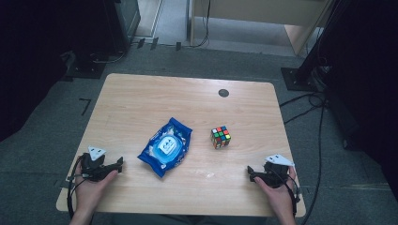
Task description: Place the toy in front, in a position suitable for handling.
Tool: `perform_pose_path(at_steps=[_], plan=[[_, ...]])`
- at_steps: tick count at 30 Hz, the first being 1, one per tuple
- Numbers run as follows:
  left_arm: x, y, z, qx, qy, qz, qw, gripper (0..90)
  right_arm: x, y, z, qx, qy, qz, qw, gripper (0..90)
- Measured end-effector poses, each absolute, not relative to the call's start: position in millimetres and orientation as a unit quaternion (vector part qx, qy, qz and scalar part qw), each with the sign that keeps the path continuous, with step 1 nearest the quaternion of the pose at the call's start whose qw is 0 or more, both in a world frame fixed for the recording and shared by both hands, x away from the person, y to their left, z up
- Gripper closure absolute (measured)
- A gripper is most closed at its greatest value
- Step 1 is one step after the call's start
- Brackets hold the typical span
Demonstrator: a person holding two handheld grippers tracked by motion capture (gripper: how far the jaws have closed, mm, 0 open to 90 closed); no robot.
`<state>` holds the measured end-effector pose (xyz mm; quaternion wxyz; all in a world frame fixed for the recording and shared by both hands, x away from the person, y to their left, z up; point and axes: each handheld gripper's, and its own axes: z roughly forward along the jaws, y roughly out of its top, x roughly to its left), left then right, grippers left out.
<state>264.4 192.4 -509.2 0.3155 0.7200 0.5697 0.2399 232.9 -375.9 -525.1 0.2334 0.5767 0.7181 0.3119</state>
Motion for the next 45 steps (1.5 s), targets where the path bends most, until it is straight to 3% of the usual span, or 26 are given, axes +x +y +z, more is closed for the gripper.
perform_pose_path(at_steps=[9, 15, 25, 26, 35, 39, 41, 43, 45], plan=[[265, 168, -489, 0.737, 0.512, 0.201, 0.392, 15.3, 231, -353, -509, 0.563, 0.711, 0.351, 0.234, 7.4], [268, 151, -486, 0.756, 0.469, 0.163, 0.426, 30.9, 234, -323, -502, 0.534, 0.733, 0.358, 0.224, 7.6], [262, 115, -497, 0.798, 0.419, 0.121, 0.415, 36.6, 250, -280, -494, 0.512, 0.743, 0.368, 0.224, 8.1], [261, 113, -497, 0.799, 0.418, 0.118, 0.416, 36.6, 252, -277, -493, 0.512, 0.741, 0.371, 0.227, 12.8], [256, 97, -498, 0.811, 0.388, 0.098, 0.428, 36.5, 262, -251, -483, 0.508, 0.727, 0.393, 0.244, 22.4], [257, 101, -498, 0.807, 0.391, 0.091, 0.433, 37.3, 267, -246, -484, 0.512, 0.723, 0.386, 0.257, 20.6], [257, 103, -499, 0.802, 0.396, 0.093, 0.437, 40.3, 273, -244, -485, 0.523, 0.716, 0.374, 0.272, 16.3], [255, 103, -502, 0.799, 0.403, 0.116, 0.431, 50.5, 287, -244, -492, 0.540, 0.714, 0.356, 0.269, 14.4], [255, 103, -502, 0.798, 0.404, 0.117, 0.432, 50.8, 292, -244, -495, 0.546, 0.711, 0.353, 0.267, 14.4]])
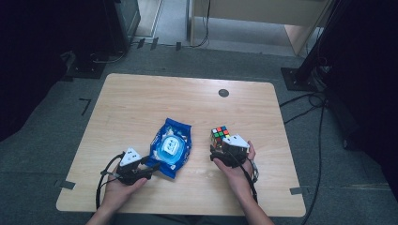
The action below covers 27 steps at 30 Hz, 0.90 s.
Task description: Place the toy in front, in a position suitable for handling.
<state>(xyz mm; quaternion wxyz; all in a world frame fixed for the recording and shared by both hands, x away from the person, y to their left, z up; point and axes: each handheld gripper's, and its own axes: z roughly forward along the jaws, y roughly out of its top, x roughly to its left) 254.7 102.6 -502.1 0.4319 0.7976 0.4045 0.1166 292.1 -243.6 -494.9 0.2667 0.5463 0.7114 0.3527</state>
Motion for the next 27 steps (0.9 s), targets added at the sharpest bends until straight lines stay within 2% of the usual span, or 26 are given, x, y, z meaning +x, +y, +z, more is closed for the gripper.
perform_pose_path(at_steps=[4, 5, 10, 20, 21, 22, 23, 24, 25, 27], plan=[[253, 101, -503, 0.796, 0.405, 0.125, 0.432, 54.0, 305, -244, -502, 0.562, 0.699, 0.339, 0.283, 22.4], [253, 101, -503, 0.796, 0.406, 0.126, 0.431, 55.5, 307, -244, -505, 0.566, 0.697, 0.334, 0.287, 31.8], [254, 100, -505, 0.793, 0.414, 0.126, 0.429, 56.4, 307, -245, -506, 0.570, 0.695, 0.332, 0.286, 34.5], [253, 97, -506, 0.789, 0.422, 0.132, 0.426, 56.3, 287, -240, -503, 0.585, 0.690, 0.325, 0.277, 34.3], [253, 97, -506, 0.789, 0.422, 0.131, 0.427, 56.3, 285, -240, -502, 0.582, 0.691, 0.327, 0.278, 29.9], [253, 97, -506, 0.789, 0.422, 0.131, 0.428, 56.2, 279, -239, -497, 0.573, 0.690, 0.322, 0.304, 18.4], [253, 98, -506, 0.789, 0.421, 0.130, 0.428, 56.2, 279, -239, -497, 0.573, 0.690, 0.322, 0.304, 18.4], [253, 98, -506, 0.789, 0.420, 0.130, 0.429, 56.1, 268, -237, -486, 0.560, 0.677, 0.333, 0.342, 18.4], [253, 98, -506, 0.789, 0.420, 0.130, 0.429, 56.1, 268, -237, -486, 0.560, 0.677, 0.333, 0.342, 18.4], [253, 98, -506, 0.789, 0.420, 0.130, 0.429, 56.2, 254, -228, -473, 0.536, 0.671, 0.354, 0.371, 23.4]])
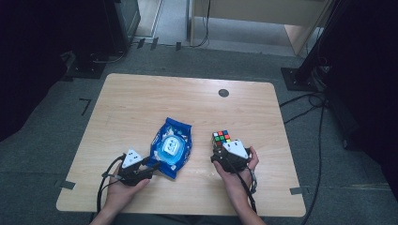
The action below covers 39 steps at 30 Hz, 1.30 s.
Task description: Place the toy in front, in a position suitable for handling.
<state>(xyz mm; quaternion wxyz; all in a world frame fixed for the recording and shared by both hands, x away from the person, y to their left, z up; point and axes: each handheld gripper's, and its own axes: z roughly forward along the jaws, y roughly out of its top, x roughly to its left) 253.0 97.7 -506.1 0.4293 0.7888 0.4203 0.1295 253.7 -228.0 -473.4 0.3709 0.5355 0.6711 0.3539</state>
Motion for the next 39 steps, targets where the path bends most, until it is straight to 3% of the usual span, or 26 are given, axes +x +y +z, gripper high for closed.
perform_pose_path(at_steps=[1, 2, 3, 4, 5, 7, 13, 17, 21, 27, 28, 33, 36, 39], plan=[[253, 98, -506, 0.789, 0.420, 0.130, 0.429, 56.3, 246, -220, -467, 0.511, 0.679, 0.367, 0.380, 28.2], [253, 98, -506, 0.789, 0.420, 0.129, 0.429, 56.3, 239, -208, -464, 0.484, 0.697, 0.387, 0.360, 39.6], [253, 98, -506, 0.789, 0.420, 0.129, 0.429, 56.3, 239, -208, -464, 0.484, 0.697, 0.387, 0.360, 39.6], [253, 98, -506, 0.789, 0.421, 0.129, 0.429, 56.3, 240, -195, -468, 0.470, 0.726, 0.404, 0.299, 50.1], [253, 98, -506, 0.789, 0.420, 0.130, 0.429, 56.3, 240, -195, -468, 0.470, 0.726, 0.404, 0.299, 50.1], [252, 98, -505, 0.789, 0.421, 0.130, 0.428, 56.2, 250, -181, -484, 0.479, 0.744, 0.400, 0.239, 60.2], [252, 99, -506, 0.788, 0.420, 0.128, 0.431, 56.2, 269, -164, -509, 0.501, 0.757, 0.380, 0.180, 66.6], [252, 99, -506, 0.788, 0.420, 0.126, 0.432, 56.5, 274, -155, -513, 0.498, 0.760, 0.376, 0.181, 70.6], [252, 99, -506, 0.788, 0.420, 0.126, 0.432, 56.4, 281, -152, -514, 0.496, 0.761, 0.383, 0.169, 68.9], [252, 100, -507, 0.788, 0.421, 0.125, 0.433, 56.6, 273, -149, -498, 0.473, 0.747, 0.431, 0.181, 72.1], [252, 99, -507, 0.787, 0.421, 0.124, 0.433, 56.7, 270, -139, -497, 0.448, 0.766, 0.430, 0.167, 77.3], [251, 100, -508, 0.788, 0.421, 0.122, 0.432, 56.6, 272, -125, -501, 0.425, 0.787, 0.432, 0.116, 84.9], [252, 101, -509, 0.788, 0.419, 0.120, 0.434, 56.6, 279, -116, -507, 0.420, 0.802, 0.417, 0.082, 87.2], [252, 101, -509, 0.789, 0.419, 0.119, 0.434, 56.6, 281, -112, -509, 0.418, 0.808, 0.407, 0.076, 86.3]])
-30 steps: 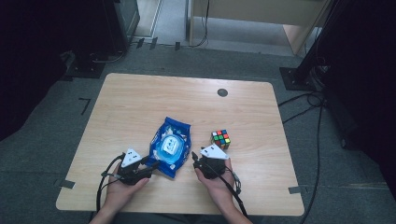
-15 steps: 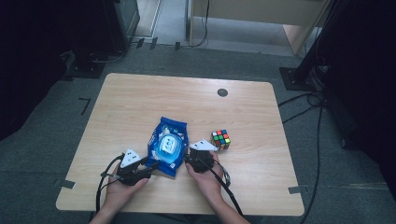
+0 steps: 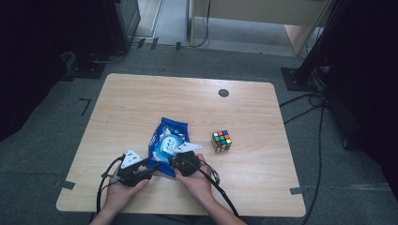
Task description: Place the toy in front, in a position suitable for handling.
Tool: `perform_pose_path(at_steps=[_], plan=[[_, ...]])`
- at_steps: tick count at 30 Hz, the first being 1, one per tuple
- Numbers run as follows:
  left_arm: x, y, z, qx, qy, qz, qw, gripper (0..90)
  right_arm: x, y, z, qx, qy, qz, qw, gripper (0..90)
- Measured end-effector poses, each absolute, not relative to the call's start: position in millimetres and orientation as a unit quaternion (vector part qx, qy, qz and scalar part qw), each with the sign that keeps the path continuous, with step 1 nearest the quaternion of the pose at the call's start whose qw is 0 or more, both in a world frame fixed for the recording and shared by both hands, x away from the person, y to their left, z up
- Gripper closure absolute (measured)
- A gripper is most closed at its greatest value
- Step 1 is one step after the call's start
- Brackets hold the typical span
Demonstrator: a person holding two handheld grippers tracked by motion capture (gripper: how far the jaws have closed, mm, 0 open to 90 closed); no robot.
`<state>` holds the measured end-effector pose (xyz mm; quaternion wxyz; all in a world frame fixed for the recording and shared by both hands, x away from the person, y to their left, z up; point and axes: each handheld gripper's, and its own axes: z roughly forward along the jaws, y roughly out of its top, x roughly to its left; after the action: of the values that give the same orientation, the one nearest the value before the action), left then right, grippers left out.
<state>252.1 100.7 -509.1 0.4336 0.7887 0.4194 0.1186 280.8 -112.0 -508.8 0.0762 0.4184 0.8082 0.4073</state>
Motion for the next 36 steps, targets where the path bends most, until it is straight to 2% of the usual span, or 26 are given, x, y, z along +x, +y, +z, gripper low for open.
perform_pose_path(at_steps=[5, 10, 11, 13, 14, 17, 18, 19, 21, 23, 24, 25, 26, 27, 30, 36], plan=[[252, 101, -510, 0.788, 0.419, 0.120, 0.435, 56.6, 286, -112, -502, 0.430, 0.787, 0.433, 0.095, 82.8], [252, 101, -510, 0.788, 0.419, 0.119, 0.435, 56.6, 295, -109, -495, 0.420, 0.784, 0.434, 0.145, 77.1], [252, 101, -510, 0.788, 0.419, 0.119, 0.435, 56.6, 297, -109, -495, 0.421, 0.783, 0.435, 0.146, 73.4], [252, 101, -510, 0.788, 0.418, 0.118, 0.435, 56.6, 301, -105, -497, 0.426, 0.778, 0.439, 0.145, 57.4], [252, 101, -510, 0.788, 0.418, 0.118, 0.435, 56.6, 301, -105, -497, 0.426, 0.778, 0.439, 0.145, 57.4], [252, 101, -510, 0.789, 0.418, 0.118, 0.436, 56.6, 301, -99, -499, 0.428, 0.774, 0.438, 0.161, 49.2], [252, 101, -510, 0.789, 0.418, 0.119, 0.436, 56.6, 302, -96, -501, 0.435, 0.774, 0.422, 0.182, 48.6], [252, 101, -510, 0.789, 0.418, 0.119, 0.436, 56.5, 302, -96, -501, 0.435, 0.774, 0.422, 0.182, 48.6], [251, 100, -510, 0.789, 0.417, 0.121, 0.435, 56.6, 305, -93, -505, 0.441, 0.774, 0.406, 0.201, 51.9], [251, 100, -510, 0.789, 0.417, 0.122, 0.434, 56.6, 307, -92, -507, 0.442, 0.772, 0.402, 0.217, 59.2], [251, 100, -510, 0.789, 0.418, 0.122, 0.434, 56.5, 308, -91, -507, 0.438, 0.773, 0.401, 0.223, 67.5], [251, 100, -510, 0.789, 0.418, 0.122, 0.434, 56.5, 310, -92, -507, 0.430, 0.778, 0.404, 0.215, 81.0], [251, 100, -510, 0.789, 0.419, 0.122, 0.434, 56.5, 310, -92, -507, 0.430, 0.778, 0.404, 0.215, 81.0], [251, 99, -510, 0.788, 0.420, 0.123, 0.433, 56.4, 311, -93, -507, 0.426, 0.780, 0.406, 0.212, 86.7], [250, 98, -510, 0.790, 0.420, 0.129, 0.428, 56.3, 311, -101, -499, 0.421, 0.777, 0.419, 0.206, 89.7], [251, 94, -511, 0.792, 0.424, 0.137, 0.418, 56.4, 304, -109, -477, 0.402, 0.772, 0.445, 0.211, 90.0]])
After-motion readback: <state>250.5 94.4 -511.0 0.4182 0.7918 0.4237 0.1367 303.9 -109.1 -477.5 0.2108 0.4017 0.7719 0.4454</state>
